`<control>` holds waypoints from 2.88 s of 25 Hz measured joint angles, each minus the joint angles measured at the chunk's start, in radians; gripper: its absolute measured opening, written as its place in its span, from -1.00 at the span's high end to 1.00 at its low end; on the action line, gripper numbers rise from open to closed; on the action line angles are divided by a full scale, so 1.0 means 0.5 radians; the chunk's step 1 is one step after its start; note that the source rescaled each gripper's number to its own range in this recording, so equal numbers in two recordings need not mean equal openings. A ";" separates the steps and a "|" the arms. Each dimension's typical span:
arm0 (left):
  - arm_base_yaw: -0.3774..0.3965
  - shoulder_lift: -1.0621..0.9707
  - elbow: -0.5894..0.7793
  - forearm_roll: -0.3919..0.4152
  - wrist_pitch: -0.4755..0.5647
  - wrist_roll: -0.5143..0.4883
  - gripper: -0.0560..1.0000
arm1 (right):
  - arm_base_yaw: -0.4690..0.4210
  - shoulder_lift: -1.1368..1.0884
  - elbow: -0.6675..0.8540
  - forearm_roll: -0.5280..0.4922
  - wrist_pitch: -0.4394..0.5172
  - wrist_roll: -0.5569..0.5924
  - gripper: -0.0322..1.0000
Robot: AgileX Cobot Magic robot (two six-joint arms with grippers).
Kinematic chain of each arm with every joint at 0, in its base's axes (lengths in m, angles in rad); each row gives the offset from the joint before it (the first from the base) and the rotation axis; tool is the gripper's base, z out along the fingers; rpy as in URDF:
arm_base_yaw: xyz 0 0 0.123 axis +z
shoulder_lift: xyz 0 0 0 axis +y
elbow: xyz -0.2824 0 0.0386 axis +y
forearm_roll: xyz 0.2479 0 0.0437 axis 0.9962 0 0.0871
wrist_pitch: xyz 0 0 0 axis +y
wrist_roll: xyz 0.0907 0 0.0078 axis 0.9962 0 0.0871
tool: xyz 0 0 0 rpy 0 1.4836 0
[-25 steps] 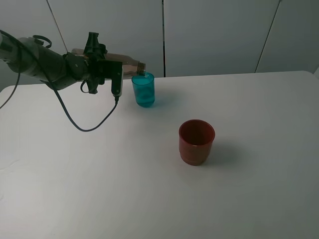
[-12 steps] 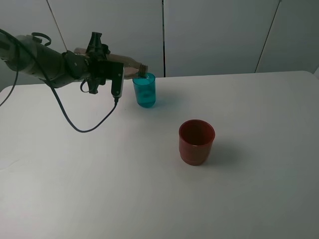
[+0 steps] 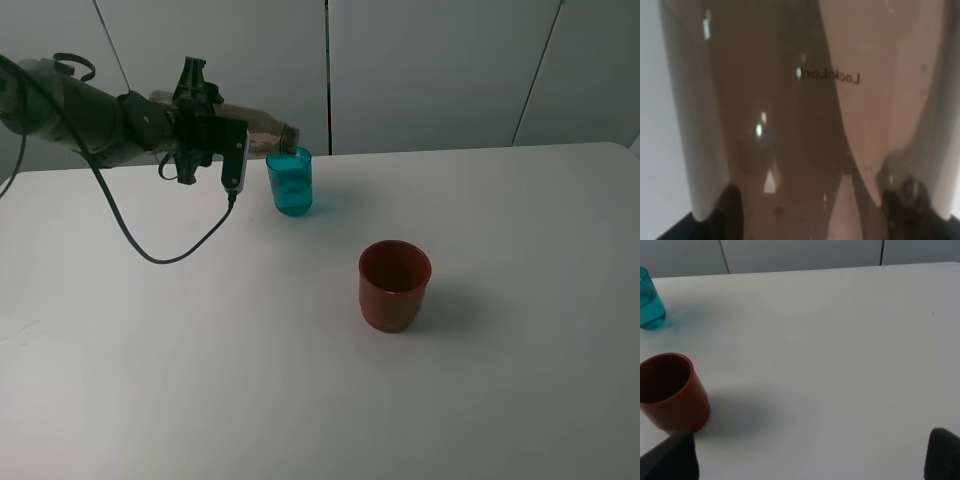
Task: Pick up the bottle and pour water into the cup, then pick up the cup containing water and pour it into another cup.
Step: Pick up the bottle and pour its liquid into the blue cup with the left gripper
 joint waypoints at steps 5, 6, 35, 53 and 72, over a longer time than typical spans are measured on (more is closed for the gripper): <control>0.029 -0.035 0.008 0.017 0.060 0.000 0.88 | 0.000 0.000 0.000 0.000 0.000 0.000 -0.89; 0.030 -0.040 0.018 0.017 0.060 0.000 0.88 | 0.000 0.000 0.000 0.000 0.000 0.000 -0.89; 0.089 -0.061 0.045 0.074 0.189 0.000 0.88 | 0.000 0.000 0.000 0.000 0.000 0.000 -0.89; 0.089 -0.074 0.045 0.322 0.233 0.000 0.88 | 0.000 0.000 0.000 0.000 0.000 -0.014 -0.89; 0.149 -0.074 0.045 0.396 0.174 0.000 0.88 | 0.000 0.000 0.000 0.000 0.000 -0.014 -0.89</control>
